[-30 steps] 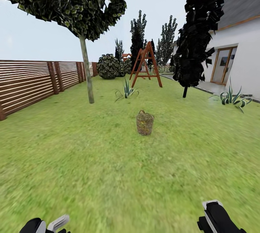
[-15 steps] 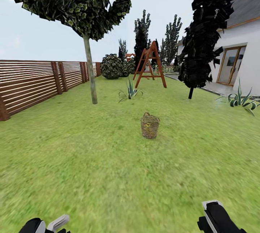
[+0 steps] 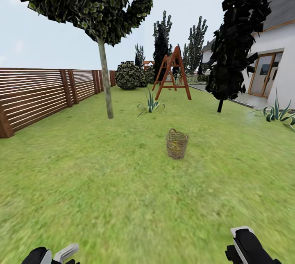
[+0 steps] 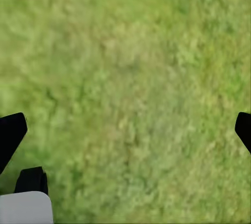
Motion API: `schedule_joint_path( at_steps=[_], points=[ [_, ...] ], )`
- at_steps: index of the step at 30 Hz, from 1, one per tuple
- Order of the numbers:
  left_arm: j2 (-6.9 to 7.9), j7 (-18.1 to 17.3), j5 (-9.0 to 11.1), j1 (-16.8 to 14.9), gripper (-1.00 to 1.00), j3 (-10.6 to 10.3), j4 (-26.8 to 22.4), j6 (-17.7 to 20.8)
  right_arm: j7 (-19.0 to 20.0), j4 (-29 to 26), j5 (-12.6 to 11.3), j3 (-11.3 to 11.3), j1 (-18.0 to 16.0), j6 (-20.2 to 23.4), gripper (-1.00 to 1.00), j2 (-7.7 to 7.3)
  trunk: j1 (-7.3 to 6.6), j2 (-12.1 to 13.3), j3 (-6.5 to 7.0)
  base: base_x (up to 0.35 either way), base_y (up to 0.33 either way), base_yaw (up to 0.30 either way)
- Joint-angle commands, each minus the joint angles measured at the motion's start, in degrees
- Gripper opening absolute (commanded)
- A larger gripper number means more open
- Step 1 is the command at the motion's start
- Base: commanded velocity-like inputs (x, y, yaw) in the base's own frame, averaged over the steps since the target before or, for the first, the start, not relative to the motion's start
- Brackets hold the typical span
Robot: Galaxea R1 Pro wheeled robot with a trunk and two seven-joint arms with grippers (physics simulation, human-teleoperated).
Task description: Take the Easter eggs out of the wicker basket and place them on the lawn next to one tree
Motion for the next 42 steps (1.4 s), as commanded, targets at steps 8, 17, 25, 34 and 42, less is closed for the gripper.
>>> schedule_joint_path(
  at_steps=[8, 17, 25, 34, 42],
  points=[
    [-0.1, -0.28, -0.14, -0.04, 1.0, 0.12, 0.05, 0.22, 0.25, -0.08, 0.49, 0.05, -0.03, 0.28, 1.0, 0.03, 0.03, -0.04, -0.07, 0.322, 0.131, 0.0],
    [-0.18, -0.28, -0.14, -0.04, 1.0, 0.05, 0.06, 0.22, 0.26, -0.09, 0.48, 0.08, -0.03, 0.28, 1.0, 0.13, 0.03, -0.04, -0.07, 0.337, 0.051, 0.0],
    [-0.19, -0.28, -0.14, -0.04, 1.0, 0.03, 0.07, 0.22, 0.3, -0.08, 0.48, 0.22, -0.03, 0.23, 1.0, 0.13, 0.03, -0.04, -0.07, 0.341, 0.001, 0.0],
    [-0.19, -0.28, -0.14, -0.04, 1.0, 0.03, 0.06, 0.22, 0.34, -0.08, 0.51, 0.22, -0.03, 0.22, 1.0, 0.01, 0.03, -0.04, -0.07, 0.341, 0.0, 0.0],
    [-0.27, -0.28, -0.22, -0.04, 1.0, 0.03, 0.05, 0.22, 0.38, -0.08, 0.44, 0.24, -0.03, 0.25, 1.0, 0.05, 0.03, -0.04, -0.07, 0.341, 0.0, 0.0]
  ],
)
